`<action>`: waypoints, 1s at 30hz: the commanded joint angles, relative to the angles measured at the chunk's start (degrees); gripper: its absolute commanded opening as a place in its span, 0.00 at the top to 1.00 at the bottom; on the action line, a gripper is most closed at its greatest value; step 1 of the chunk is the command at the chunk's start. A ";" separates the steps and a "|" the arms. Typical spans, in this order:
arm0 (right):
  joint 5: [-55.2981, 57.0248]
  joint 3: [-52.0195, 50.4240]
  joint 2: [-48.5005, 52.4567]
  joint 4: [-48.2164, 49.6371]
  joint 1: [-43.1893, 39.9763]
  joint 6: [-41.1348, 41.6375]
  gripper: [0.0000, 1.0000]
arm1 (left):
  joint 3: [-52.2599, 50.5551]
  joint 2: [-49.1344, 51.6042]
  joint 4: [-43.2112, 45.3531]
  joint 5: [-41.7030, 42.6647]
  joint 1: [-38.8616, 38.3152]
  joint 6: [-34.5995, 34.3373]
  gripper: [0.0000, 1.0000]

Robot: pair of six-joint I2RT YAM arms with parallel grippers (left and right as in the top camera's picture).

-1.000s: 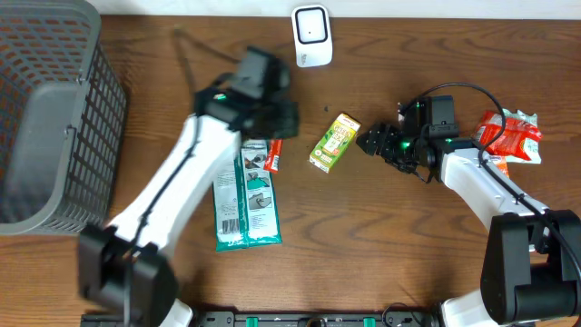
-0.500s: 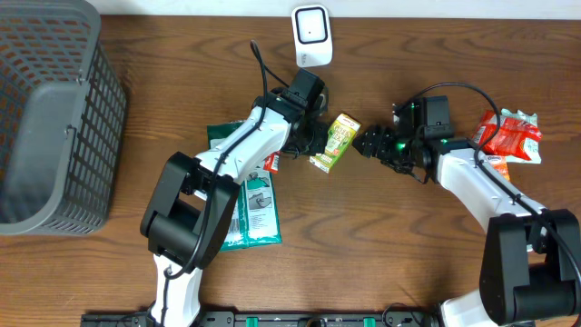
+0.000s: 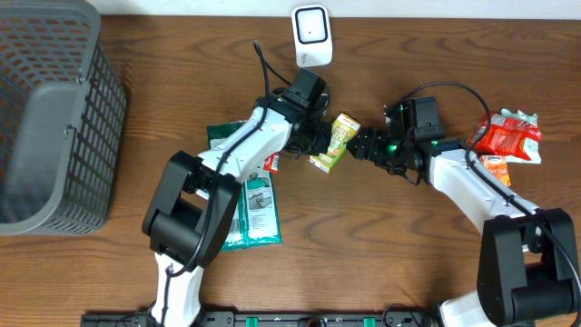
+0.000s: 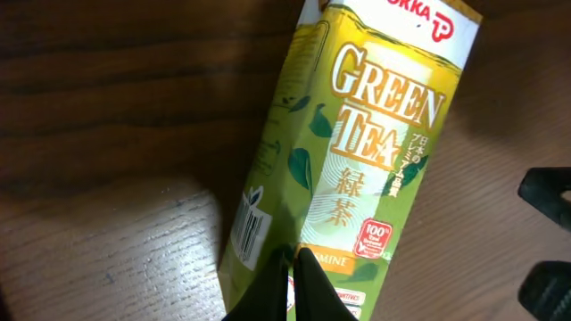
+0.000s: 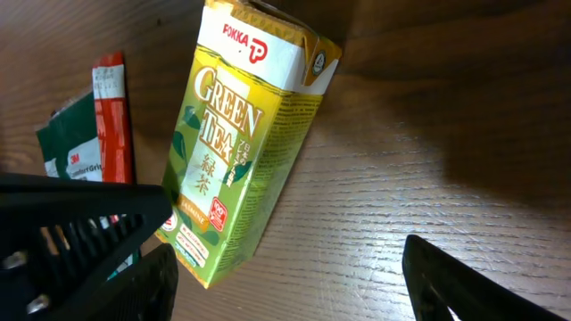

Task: Scan the item barcode
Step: 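Move the left gripper to the carton and grasp it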

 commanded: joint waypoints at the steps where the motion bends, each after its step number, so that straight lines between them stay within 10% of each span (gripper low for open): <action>1: 0.74 -0.48 -0.04 -0.24 0.79 -0.83 0.23 | -0.37 1.33 0.04 -2.21 1.07 1.16 0.92; 30: 1.88 -1.07 -0.04 0.00 0.79 -0.85 0.21 | 0.26 2.25 1.73 -9.14 1.46 1.44 0.83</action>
